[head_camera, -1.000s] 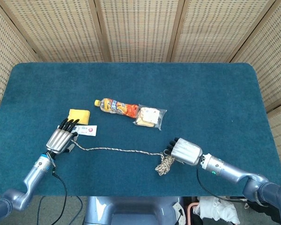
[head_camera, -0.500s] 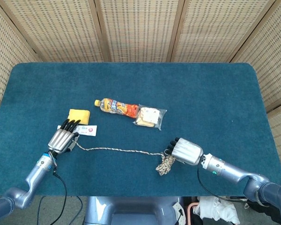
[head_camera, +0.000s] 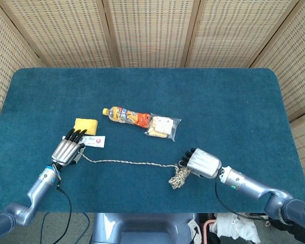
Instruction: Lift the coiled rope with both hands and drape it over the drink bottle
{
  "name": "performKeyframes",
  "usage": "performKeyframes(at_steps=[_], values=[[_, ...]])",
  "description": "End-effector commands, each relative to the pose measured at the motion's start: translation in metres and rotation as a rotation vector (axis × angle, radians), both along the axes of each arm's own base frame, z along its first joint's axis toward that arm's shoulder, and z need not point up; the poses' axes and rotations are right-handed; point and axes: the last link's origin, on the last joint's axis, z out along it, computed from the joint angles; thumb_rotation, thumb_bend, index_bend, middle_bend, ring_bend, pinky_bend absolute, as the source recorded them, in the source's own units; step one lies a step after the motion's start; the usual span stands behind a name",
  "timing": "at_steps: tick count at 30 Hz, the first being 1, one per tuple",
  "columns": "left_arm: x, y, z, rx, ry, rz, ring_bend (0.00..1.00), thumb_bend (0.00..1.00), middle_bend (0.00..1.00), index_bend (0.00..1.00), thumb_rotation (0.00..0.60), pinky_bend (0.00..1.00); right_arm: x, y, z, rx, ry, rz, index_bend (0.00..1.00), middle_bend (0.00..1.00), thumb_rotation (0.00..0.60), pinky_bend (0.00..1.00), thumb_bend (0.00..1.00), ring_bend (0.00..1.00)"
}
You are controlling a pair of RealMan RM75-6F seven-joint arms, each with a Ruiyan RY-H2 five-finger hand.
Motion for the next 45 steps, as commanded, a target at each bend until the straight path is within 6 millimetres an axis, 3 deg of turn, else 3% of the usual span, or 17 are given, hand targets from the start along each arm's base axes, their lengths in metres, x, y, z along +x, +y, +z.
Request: performKeyframes(at_steps=[1,10,16,22,29,36,45], values=[[0.000,0.000,0.001,0.001,-0.003,-0.001,0.00,0.44,0.00,0.73,0.600,0.00,0.002,0.000,0.002,-0.004,-0.011,-0.002,0.61,0.58,0.600,0.56,0.69,0.43],[-0.001,0.005,0.018,0.045,0.027,-0.059,0.00,0.45,0.00,0.78,0.600,0.00,0.024,-0.001,0.014,-0.006,-0.158,-0.086,0.62,0.59,0.600,0.56,0.69,0.44],[0.002,0.005,0.028,0.080,0.054,-0.161,0.00,0.46,0.00,0.79,0.600,0.00,0.057,-0.002,0.026,-0.001,-0.315,-0.198,0.62,0.61,0.600,0.57,0.70,0.45],[0.010,0.003,0.037,0.105,0.055,-0.299,0.00,0.48,0.00,0.81,0.600,0.00,0.095,-0.012,0.040,-0.055,-0.440,-0.327,0.64,0.66,0.600,0.67,0.72,0.49],[0.022,-0.009,0.050,0.115,0.067,-0.525,0.00,0.49,0.00,0.82,0.600,0.00,0.133,-0.037,0.051,-0.150,-0.515,-0.537,0.65,0.70,0.600,0.77,0.79,0.53],[0.043,-0.017,0.061,0.122,0.017,-0.694,0.00,0.50,0.00,0.82,0.600,0.00,0.149,-0.052,0.041,-0.278,-0.396,-0.643,0.66,0.72,0.600,0.81,0.82,0.56],[0.096,-0.016,0.076,0.123,-0.060,-0.838,0.00,0.50,0.00,0.82,0.600,0.00,0.159,-0.062,0.013,-0.315,-0.269,-0.699,0.66,0.72,0.600,0.82,0.83,0.57]])
